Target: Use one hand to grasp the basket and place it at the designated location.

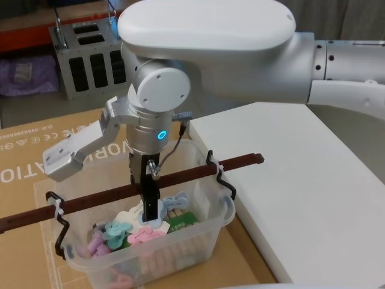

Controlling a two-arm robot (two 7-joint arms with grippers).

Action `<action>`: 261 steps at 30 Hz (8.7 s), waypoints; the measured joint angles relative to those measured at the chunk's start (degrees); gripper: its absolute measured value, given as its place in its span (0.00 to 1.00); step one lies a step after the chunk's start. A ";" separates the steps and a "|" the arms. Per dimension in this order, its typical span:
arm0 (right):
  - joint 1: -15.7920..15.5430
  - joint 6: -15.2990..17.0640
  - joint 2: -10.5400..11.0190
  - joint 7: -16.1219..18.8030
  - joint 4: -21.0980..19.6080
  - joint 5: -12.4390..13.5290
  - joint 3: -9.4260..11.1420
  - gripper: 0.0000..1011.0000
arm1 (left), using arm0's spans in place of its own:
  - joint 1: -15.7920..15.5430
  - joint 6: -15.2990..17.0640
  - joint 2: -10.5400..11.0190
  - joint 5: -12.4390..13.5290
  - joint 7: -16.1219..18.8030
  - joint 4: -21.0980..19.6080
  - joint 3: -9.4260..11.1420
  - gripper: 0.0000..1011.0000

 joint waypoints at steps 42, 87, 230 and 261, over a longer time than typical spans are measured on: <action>2.61 1.42 7.03 0.87 -7.97 4.12 6.37 0.99 | 0.00 0.00 0.00 0.01 0.00 0.01 0.00 0.00; 2.74 1.36 11.31 2.46 -12.47 5.88 9.78 0.99 | 0.00 0.00 0.00 0.00 0.00 0.00 0.00 0.00; -0.41 -0.01 -0.07 0.23 2.05 -0.31 0.54 0.25 | 0.00 0.00 0.00 0.00 0.00 0.00 0.00 0.00; 0.99 1.51 5.02 2.04 -1.43 6.78 6.02 0.11 | 0.00 0.00 0.00 0.00 0.00 0.00 0.00 0.00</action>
